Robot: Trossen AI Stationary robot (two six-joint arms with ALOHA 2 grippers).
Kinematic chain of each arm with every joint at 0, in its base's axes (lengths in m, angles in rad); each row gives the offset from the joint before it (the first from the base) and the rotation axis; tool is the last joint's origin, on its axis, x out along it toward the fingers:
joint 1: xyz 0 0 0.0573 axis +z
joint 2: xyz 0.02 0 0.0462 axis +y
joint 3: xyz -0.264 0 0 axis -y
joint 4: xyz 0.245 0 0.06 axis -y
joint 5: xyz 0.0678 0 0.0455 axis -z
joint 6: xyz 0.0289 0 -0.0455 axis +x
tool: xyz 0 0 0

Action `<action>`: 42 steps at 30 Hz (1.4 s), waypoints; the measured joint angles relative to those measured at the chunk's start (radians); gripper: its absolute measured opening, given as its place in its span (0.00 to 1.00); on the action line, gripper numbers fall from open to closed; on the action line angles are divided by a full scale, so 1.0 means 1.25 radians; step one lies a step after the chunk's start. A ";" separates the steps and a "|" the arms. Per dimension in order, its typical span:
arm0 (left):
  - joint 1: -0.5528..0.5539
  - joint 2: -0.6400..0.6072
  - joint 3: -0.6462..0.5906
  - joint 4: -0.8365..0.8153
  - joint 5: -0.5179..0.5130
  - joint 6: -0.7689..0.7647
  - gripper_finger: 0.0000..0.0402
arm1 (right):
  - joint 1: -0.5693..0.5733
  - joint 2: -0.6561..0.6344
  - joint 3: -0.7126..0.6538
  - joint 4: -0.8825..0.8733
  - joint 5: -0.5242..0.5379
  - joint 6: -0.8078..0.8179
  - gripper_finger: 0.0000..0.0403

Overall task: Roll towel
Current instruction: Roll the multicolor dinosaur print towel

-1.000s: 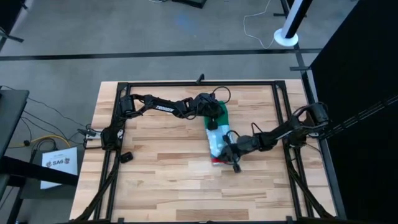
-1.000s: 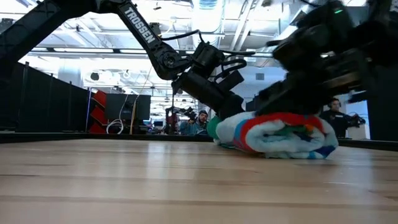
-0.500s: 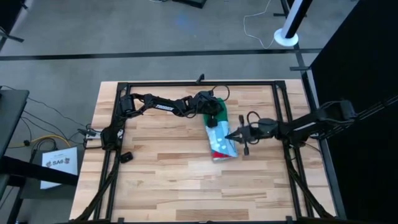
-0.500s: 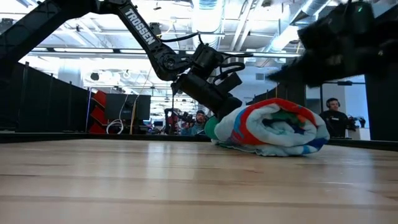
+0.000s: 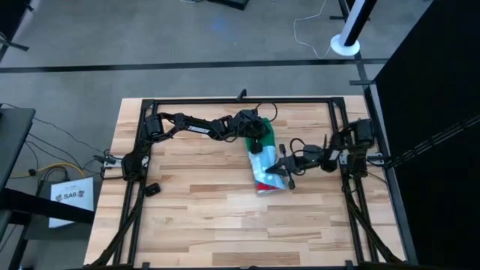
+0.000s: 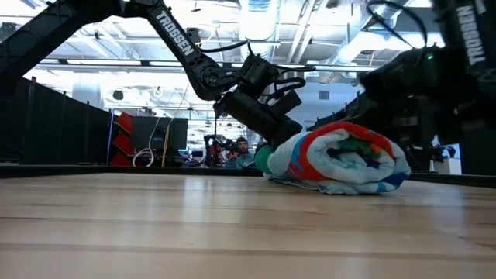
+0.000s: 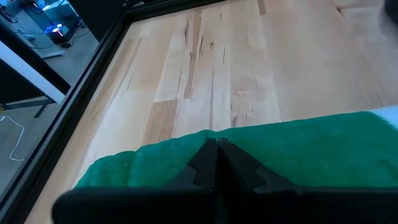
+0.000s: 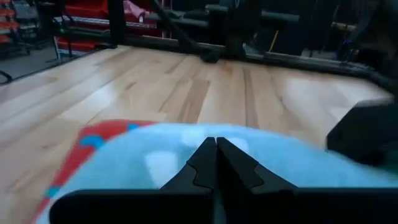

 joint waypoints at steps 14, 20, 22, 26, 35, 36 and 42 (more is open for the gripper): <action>-0.001 0.000 0.000 0.000 0.017 -0.002 0.00 | 0.100 0.108 0.022 -0.007 0.029 0.117 0.00; -0.003 0.000 0.000 -0.002 0.021 -0.004 0.00 | 0.169 0.110 0.014 -0.004 0.050 0.185 0.00; -0.003 0.000 0.000 -0.002 0.021 -0.004 0.00 | 0.193 0.110 0.014 -0.004 0.080 0.195 0.00; -0.003 0.000 0.000 -0.002 0.019 -0.006 0.00 | 0.229 0.111 0.013 -0.003 0.128 0.210 0.00; 0.001 0.000 0.000 -0.002 -0.005 -0.008 0.00 | 0.294 0.124 0.011 -0.052 0.072 0.236 0.00; 0.004 0.000 0.000 -0.002 -0.011 -0.008 0.00 | 0.297 0.121 0.009 -0.051 0.071 0.248 0.00; 0.004 -0.029 0.003 -0.017 -0.020 -0.008 0.00 | 0.295 0.044 -0.010 -0.017 0.098 0.251 0.00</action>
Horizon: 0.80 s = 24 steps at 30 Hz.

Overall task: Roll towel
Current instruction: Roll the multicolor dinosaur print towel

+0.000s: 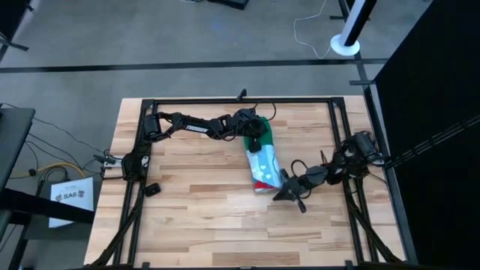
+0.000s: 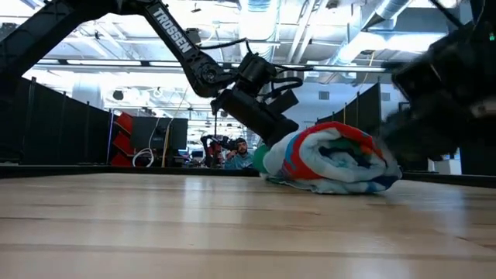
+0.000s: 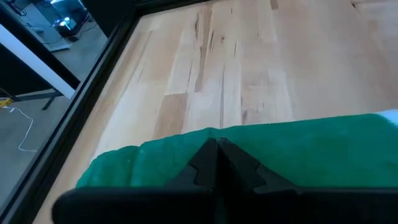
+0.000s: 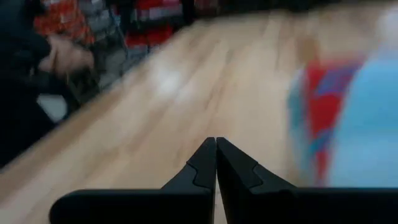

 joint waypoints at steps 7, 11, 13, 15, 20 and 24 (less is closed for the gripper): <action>-0.006 -0.046 0.041 -0.063 0.015 0.024 0.00 | -0.033 -0.222 -0.018 -0.122 0.015 -0.082 0.00; -0.006 -0.053 0.077 -0.093 0.019 0.034 0.00 | -0.085 -0.328 -0.008 -0.246 0.018 -0.130 0.00; -0.003 -0.053 0.097 -0.096 0.018 0.058 0.00 | -0.115 -0.354 0.009 -0.298 0.019 -0.161 0.00; 0.006 -0.053 0.119 -0.102 0.015 0.077 0.00 | -0.146 -0.355 0.025 -0.345 0.022 -0.190 0.00; 0.048 -0.055 0.127 -0.149 0.008 0.069 0.00 | -0.205 -0.318 0.087 -0.346 0.015 -0.246 0.00; 0.078 -0.055 0.113 -0.185 0.023 0.065 0.00 | -0.232 -0.270 0.145 -0.350 -0.043 -0.258 0.00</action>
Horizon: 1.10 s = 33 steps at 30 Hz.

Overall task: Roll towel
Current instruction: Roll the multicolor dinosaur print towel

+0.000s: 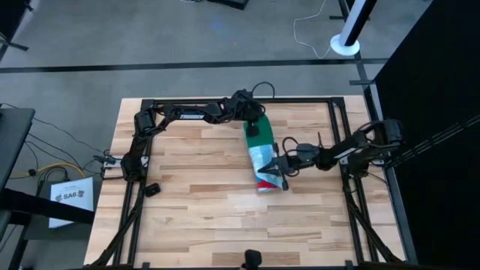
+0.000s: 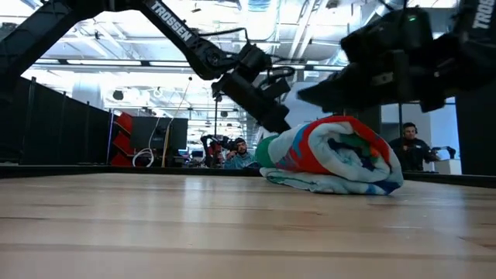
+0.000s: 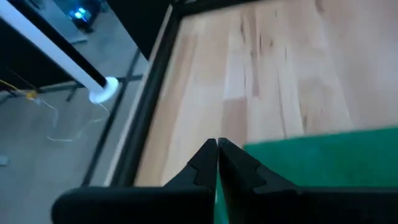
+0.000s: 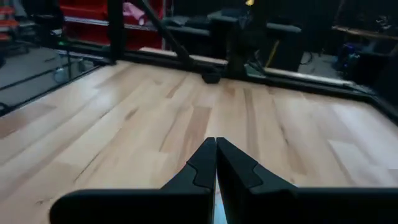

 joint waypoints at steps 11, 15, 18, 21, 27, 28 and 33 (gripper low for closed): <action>0.049 -0.001 -0.096 0.062 0.085 -0.015 0.00 | -0.001 0.143 0.063 -0.029 -0.022 0.036 0.00; 0.051 -0.001 -0.112 0.094 0.095 -0.020 0.00 | -0.006 0.169 0.064 -0.024 -0.025 0.056 0.00; 0.048 -0.012 -0.112 0.104 0.096 -0.005 0.00 | -0.008 0.172 0.064 -0.024 -0.025 0.067 0.00; 0.043 -0.054 -0.105 0.098 0.101 0.019 0.00 | -0.008 0.172 0.063 -0.021 -0.025 0.074 0.00; 0.090 -0.092 -0.100 0.124 0.271 0.057 0.00 | -0.009 0.173 0.062 -0.019 -0.022 0.097 0.00; 0.107 -0.086 -0.099 0.115 0.322 0.044 0.00 | -0.011 0.173 0.062 -0.019 -0.022 0.101 0.00; 0.152 -0.041 -0.095 0.111 0.445 0.085 0.00 | -0.019 0.174 0.062 -0.021 -0.022 0.109 0.00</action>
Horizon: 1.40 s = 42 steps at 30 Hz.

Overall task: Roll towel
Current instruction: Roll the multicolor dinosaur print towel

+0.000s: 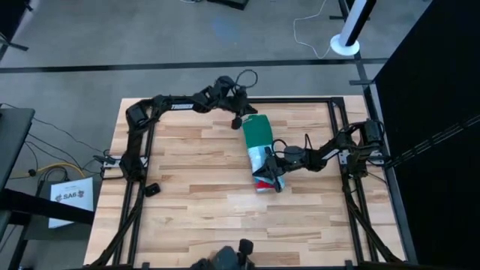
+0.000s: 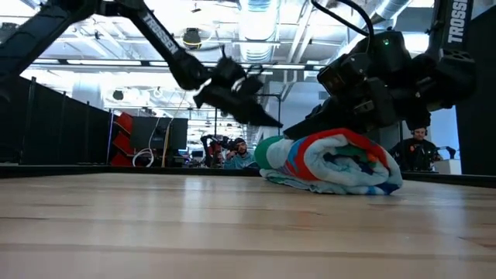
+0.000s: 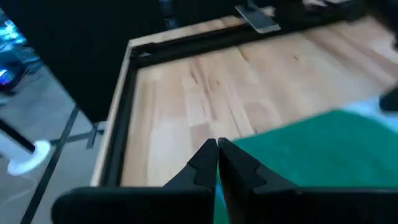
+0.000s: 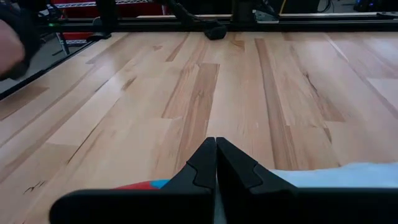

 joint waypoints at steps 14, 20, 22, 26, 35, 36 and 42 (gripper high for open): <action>0.076 0.062 0.055 -0.006 0.416 0.080 0.00 | -0.001 0.000 0.000 -0.002 0.002 0.029 0.00; 0.048 0.069 0.054 -0.055 0.330 0.102 0.00 | 0.012 0.001 0.005 0.000 0.009 0.030 0.00; 0.058 0.065 0.064 -0.044 0.328 0.067 0.00 | 0.016 0.001 0.018 -0.038 0.009 0.025 0.00; 0.048 0.060 0.073 -0.042 0.327 0.034 0.00 | 0.007 0.000 0.045 -0.096 -0.017 0.006 0.00; -0.047 0.061 0.072 -0.064 0.159 0.114 0.00 | 0.022 -0.030 0.052 -0.119 -0.024 -0.002 0.00; -0.051 0.061 0.072 -0.069 0.122 0.127 0.00 | 0.024 -0.042 0.051 -0.125 -0.025 0.000 0.00; -0.030 0.061 0.072 -0.135 0.083 0.144 0.00 | 0.031 -0.173 0.034 -0.135 -0.035 -0.034 0.00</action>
